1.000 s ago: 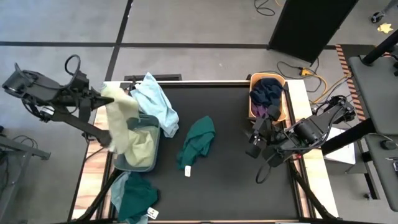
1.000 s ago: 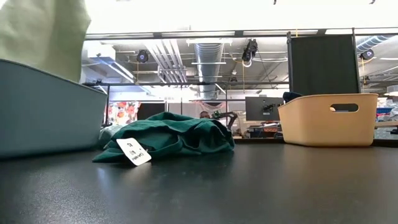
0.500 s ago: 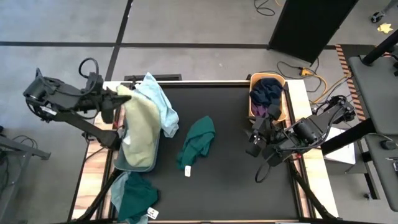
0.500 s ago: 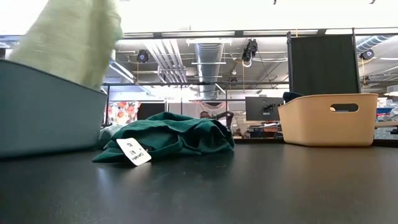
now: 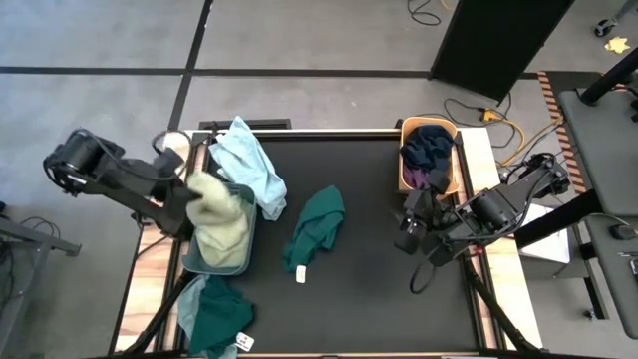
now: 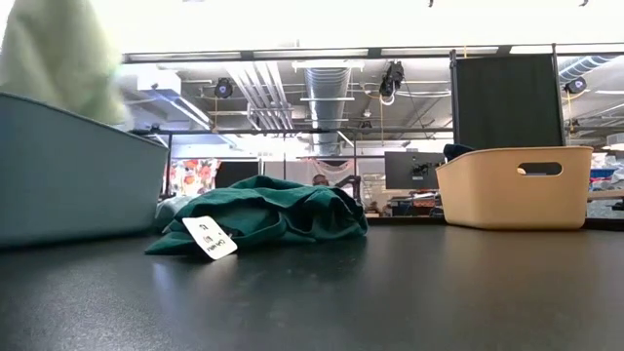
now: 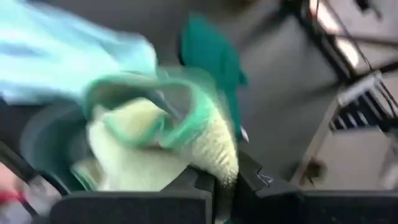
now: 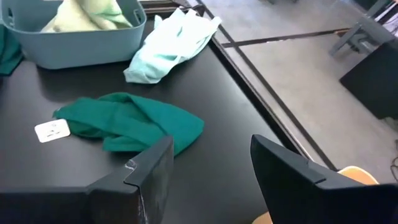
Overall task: Sort towels by color in basket
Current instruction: Put the light yellow towel into the blue bin
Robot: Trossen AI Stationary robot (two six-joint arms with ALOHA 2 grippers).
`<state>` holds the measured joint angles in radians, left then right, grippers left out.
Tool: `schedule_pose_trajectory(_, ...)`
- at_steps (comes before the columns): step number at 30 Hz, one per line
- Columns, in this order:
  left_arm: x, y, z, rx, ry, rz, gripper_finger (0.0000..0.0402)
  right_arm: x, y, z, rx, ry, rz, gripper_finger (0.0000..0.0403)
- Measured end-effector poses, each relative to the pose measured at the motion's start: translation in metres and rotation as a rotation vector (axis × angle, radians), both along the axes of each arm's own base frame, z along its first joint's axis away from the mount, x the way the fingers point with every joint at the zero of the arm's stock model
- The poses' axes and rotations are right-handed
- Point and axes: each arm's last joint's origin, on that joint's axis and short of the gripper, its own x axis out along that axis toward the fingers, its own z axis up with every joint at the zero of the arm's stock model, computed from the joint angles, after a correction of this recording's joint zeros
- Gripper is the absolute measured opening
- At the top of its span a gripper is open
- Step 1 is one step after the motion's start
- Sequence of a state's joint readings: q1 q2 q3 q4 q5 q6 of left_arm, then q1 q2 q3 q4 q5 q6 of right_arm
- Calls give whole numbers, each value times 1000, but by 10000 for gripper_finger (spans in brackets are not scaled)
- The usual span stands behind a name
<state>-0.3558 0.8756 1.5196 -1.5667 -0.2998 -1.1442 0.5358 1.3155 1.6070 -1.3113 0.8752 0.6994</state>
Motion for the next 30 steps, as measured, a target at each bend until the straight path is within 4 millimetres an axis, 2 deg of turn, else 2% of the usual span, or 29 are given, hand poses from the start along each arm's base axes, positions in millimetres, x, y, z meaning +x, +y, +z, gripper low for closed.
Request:
schedule_pose_trajectory(3, -1, -4, -22, -150, 106, -3, 0, 0, 0, 0, 12, 7, 7, 206)
schedule_pose_trajectory(6, 3, -8, -47, -217, 215, -14, 0, 0, 0, -1, 11, 9, 7, 206)
schedule_pose_trajectory(13, 36, -24, -100, -263, 296, -111, 0, 0, 0, -2, 7, 13, 8, 206)
schedule_pose_trajectory(21, 64, -24, -163, -148, 578, -122, 0, 0, 0, -1, -22, -2, -7, 206)
schedule_pose_trajectory(26, 91, -25, -182, -36, 628, -281, 0, 0, -1, -1, -34, -12, -17, 206)
schedule_pose_trajectory(30, 106, -26, -195, 104, 699, -479, 0, 0, -1, -1, -7, -34, -39, 206)
